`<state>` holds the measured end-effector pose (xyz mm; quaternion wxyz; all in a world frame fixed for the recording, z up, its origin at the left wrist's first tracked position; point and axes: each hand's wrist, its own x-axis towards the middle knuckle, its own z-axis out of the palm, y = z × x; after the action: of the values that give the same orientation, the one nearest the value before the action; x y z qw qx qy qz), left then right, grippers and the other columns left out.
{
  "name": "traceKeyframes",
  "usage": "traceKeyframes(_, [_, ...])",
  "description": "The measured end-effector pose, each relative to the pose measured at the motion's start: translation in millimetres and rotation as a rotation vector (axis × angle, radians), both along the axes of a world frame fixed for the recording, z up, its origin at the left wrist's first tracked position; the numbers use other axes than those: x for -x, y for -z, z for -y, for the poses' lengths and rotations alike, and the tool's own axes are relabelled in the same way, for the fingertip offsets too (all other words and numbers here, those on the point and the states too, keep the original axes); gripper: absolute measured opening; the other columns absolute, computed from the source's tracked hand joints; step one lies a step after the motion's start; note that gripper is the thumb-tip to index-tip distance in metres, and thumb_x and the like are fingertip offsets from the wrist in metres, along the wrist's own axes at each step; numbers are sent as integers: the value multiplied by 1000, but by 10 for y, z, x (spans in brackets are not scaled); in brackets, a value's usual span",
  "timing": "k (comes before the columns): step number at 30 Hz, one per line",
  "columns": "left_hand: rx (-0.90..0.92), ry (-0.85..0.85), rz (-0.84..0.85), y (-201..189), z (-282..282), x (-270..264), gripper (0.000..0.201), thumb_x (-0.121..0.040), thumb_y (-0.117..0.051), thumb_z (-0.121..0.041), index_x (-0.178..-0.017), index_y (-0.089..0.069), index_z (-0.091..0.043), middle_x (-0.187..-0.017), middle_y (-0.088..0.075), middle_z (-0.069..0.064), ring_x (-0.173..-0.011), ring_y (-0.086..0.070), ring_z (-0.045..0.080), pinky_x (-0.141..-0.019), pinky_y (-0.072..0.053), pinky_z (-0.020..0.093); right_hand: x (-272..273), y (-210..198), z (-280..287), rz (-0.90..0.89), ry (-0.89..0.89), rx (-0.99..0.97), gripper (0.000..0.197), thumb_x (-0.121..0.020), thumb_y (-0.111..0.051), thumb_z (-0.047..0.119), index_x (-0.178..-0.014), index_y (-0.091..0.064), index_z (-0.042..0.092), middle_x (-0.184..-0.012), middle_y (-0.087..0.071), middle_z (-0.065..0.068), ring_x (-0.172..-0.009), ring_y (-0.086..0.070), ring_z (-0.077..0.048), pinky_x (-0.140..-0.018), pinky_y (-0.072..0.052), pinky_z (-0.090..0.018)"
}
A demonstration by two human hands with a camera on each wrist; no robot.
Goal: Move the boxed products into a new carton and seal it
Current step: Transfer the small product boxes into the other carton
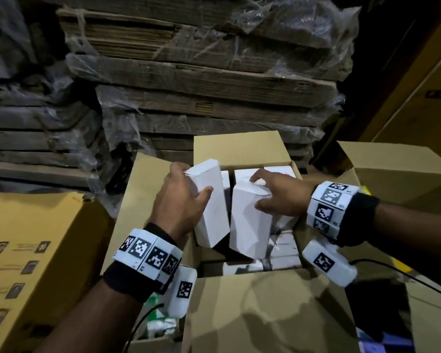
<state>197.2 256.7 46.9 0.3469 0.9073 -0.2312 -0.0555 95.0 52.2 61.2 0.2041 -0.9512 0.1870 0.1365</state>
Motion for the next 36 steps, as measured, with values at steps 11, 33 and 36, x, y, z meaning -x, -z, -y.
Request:
traceKeyframes(11, [62,-52,50,19,31,37,61,-78,-77,-39,-118,-38,-16,-119,-55,8,-105,-59,31,-82,-51,39,97,137,-289,-160,6,-168,57,-85,-59,31,-134,-29,28,-103,-56,-9,-65,-69,-28,-52,-59,-38])
traceKeyframes(33, [123,-110,-114,30,15,71,58,-82,-77,-37,-115,-31,-24,-119,-55,3,-101,-61,22,-83,-59,43,121,771,-308,-638,-158,-227,31,-92,-63,23,-114,-60,1,-110,-69,-15,-80,-63,-18,-78,-55,-28])
traceKeyframes(36, [118,-105,-113,23,20,74,59,-82,-77,-37,-115,-31,-23,-120,-55,3,-101,-61,22,-81,-58,39,130,766,-306,-650,-195,-156,41,-93,-61,28,-125,-55,4,-121,-65,-12,-101,-64,-21,-92,-52,-32])
